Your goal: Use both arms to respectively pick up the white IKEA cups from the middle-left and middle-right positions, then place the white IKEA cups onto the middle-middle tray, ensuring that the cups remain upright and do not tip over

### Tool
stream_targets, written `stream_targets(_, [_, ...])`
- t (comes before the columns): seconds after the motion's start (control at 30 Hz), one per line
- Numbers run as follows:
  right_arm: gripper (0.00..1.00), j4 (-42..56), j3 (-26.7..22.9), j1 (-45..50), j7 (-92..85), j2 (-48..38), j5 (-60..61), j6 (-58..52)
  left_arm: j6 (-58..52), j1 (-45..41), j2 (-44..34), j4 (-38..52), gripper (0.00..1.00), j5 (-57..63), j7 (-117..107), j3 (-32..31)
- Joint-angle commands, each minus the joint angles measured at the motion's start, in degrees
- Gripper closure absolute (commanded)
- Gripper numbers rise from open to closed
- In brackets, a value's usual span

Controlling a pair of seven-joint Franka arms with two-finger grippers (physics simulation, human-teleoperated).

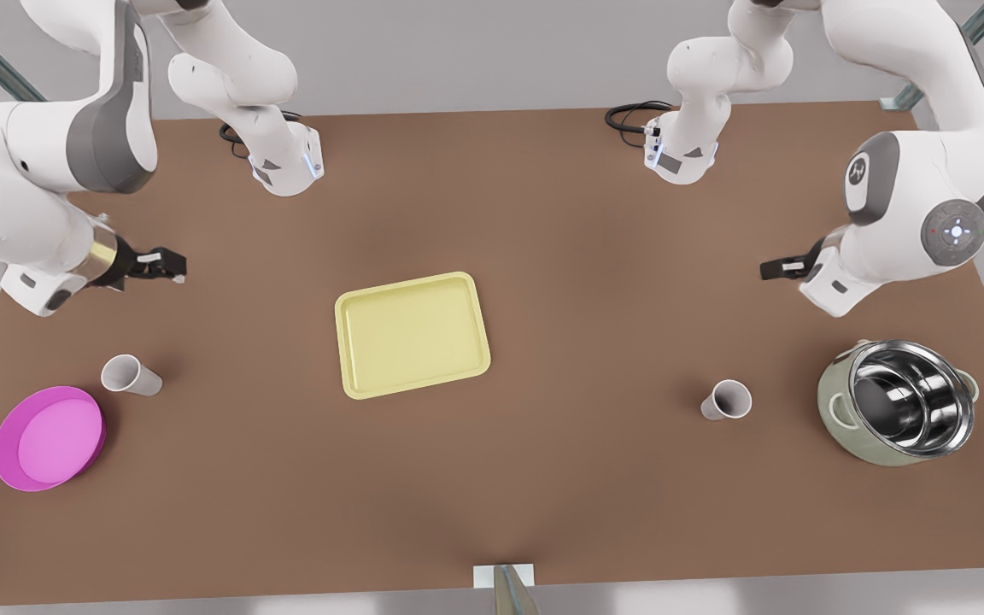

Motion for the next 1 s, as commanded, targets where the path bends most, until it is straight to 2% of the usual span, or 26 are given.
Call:
stream_targets(0.0, [0.0, 0.0, 0.0, 0.4, -4.4, -0.2, 0.0, 7.6, 7.7, -0.3, -0.1, 0.1, 0.0, 0.5, 3.9, 0.4])
stream_targets(0.13, [0.0, 1.4, -2.3, 0.2, -5.5, 4.4, -3.3, 8.7, 8.7, -0.3, 1.7, 0.1, 0.0, 0.4, 3.8, 0.4])
stream_targets(0.27, [0.0, 4.7, -4.0, -7.2, -8.2, 15.9, -3.7, 12.8, 26.0, -0.3, 14.7, 1.8, 0.0, 0.1, 3.8, 1.4])
stream_targets(0.37, [0.0, 7.6, -4.0, -12.1, -14.2, 23.9, -2.4, 17.8, 32.0, 0.4, 20.5, 1.7, 0.0, -4.0, 3.5, 1.4])
stream_targets(0.47, [0.0, 7.2, -4.0, -15.1, -15.1, 26.4, -1.0, 20.3, 40.1, 2.0, 25.0, 1.7, 0.0, -4.0, 3.9, 1.4])
stream_targets(0.57, [0.0, 6.5, -3.9, -17.5, -18.0, 29.3, -0.9, 23.6, 42.9, 2.6, 26.6, 1.6, 0.0, -4.1, 3.8, 1.4])
stream_targets(0.83, [0.0, 3.6, -4.0, -20.8, -19.6, 32.2, 2.4, 30.7, 43.1, 3.0, 30.3, -1.3, 0.0, -4.1, 3.7, 1.4])
stream_targets(0.9, [0.0, 0.7, -3.9, -21.7, -21.3, 31.6, 2.9, 33.4, 43.6, 3.1, 30.6, -1.3, 0.3, -4.5, 3.4, 1.3])
stream_targets(0.93, [0.0, -0.6, -3.9, -21.8, -21.3, 31.3, 3.0, 34.2, 43.6, 3.0, 30.6, -1.3, 0.39, -4.8, 3.4, 1.2])
stream_targets(0.97, [0.0, -3.3, -3.9, -21.9, -22.1, 30.1, 3.1, 36.2, 43.4, 3.0, 30.6, -1.3, 0.54, -5.0, 3.3, 1.2])
